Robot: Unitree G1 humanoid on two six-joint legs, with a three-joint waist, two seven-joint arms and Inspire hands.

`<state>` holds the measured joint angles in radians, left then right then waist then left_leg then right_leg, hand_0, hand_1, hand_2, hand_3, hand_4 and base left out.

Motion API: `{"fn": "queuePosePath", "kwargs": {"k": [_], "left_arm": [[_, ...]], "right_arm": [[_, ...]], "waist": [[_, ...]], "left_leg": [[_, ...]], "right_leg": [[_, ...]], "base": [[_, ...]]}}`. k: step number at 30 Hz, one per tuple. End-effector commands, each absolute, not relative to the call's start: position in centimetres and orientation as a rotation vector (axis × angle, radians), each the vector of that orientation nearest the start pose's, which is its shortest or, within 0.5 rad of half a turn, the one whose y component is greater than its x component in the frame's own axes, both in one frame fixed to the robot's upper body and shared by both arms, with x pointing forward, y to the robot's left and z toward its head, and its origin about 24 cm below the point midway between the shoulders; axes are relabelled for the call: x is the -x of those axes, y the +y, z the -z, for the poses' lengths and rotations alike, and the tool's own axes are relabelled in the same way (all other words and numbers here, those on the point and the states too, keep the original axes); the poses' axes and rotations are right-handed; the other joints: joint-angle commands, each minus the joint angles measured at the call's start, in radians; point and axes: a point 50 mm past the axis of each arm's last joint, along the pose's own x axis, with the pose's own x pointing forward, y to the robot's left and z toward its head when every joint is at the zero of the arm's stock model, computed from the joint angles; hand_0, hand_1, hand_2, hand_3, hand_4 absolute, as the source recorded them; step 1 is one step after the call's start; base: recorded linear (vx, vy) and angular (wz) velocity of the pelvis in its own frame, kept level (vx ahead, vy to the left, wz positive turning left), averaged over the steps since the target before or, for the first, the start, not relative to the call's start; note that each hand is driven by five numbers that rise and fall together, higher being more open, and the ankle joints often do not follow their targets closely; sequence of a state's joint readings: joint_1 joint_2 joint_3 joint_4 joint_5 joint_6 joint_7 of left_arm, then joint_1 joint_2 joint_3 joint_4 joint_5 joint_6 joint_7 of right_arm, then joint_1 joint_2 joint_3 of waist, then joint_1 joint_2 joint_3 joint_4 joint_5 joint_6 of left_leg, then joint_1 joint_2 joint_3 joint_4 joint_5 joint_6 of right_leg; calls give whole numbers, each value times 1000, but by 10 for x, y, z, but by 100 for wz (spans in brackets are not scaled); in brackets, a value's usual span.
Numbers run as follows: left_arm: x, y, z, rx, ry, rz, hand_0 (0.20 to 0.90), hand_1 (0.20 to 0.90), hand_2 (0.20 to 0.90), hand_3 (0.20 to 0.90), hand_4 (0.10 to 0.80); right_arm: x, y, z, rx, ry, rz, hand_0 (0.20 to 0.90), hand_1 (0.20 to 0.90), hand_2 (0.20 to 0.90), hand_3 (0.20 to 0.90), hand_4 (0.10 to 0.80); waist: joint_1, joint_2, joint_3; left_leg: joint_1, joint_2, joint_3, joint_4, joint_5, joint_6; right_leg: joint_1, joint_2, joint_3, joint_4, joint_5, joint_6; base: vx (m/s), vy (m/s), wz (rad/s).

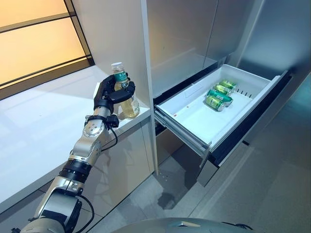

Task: Put drinks into fridge and close the fridge

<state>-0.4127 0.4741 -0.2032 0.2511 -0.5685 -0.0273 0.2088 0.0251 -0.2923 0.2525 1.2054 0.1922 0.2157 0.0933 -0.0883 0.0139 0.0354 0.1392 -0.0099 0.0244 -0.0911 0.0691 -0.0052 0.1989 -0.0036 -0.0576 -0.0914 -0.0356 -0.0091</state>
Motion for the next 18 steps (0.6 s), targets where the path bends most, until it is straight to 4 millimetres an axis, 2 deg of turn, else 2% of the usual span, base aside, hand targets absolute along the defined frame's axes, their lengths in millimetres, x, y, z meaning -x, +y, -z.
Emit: {"fn": "queuePosePath", "kwargs": {"k": [1, 5, 9, 13, 17, 18], "left_arm": [[-351, 184, -197, 86, -468, 9, 300, 300, 300, 200, 100], [-347, 184, -206, 70, -512, 22, 300, 300, 300, 200, 100], [-337, 182, -220, 67, -572, 48, 300, 300, 300, 200, 100], [-324, 177, -234, 67, -643, 81, 300, 300, 300, 200, 100], [-314, 175, -242, 83, -699, 103, 300, 300, 300, 200, 100], [-309, 175, -247, 101, -730, 115, 300, 300, 300, 200, 100]], "right_arm": [[-70, -233, 166, 211, 1446, -99, 900, 900, 900, 900, 800], [-79, -230, 164, 324, 1394, -231, 900, 900, 900, 900, 800], [-105, -217, 157, 442, 1265, -410, 900, 900, 900, 900, 800], [-145, -192, 141, 528, 1087, -564, 900, 900, 900, 900, 800], [-167, -177, 129, 567, 977, -621, 900, 900, 900, 900, 800], [-178, -168, 121, 586, 916, -648, 900, 900, 900, 900, 800]], "waist": [[15, -8, -29], [24, -11, -29], [41, -13, -24], [71, -12, -20], [89, -13, -18], [99, -14, -17]], "left_leg": [[27, -38, -42, 4, -116, 24], [25, -38, -48, 4, -116, 22], [21, -39, -63, 4, -114, 19], [13, -44, -86, 4, -109, 16], [9, -47, -99, 4, -106, 14], [7, -49, -107, 4, -103, 14]], "right_leg": [[-66, 0, 17, 39, 26, 72], [-66, -2, 9, 36, 26, 72], [-62, -6, -6, 34, 25, 71], [-58, -11, -27, 30, 22, 68], [-52, -15, -42, 27, 22, 66], [-51, -17, -50, 25, 22, 66]], "base": [[0, 0, 0], [0, 0, 0], [-33, -10, 1], [-43, 8, 5], [-40, 20, 9], [-62, 28, 14]]}}
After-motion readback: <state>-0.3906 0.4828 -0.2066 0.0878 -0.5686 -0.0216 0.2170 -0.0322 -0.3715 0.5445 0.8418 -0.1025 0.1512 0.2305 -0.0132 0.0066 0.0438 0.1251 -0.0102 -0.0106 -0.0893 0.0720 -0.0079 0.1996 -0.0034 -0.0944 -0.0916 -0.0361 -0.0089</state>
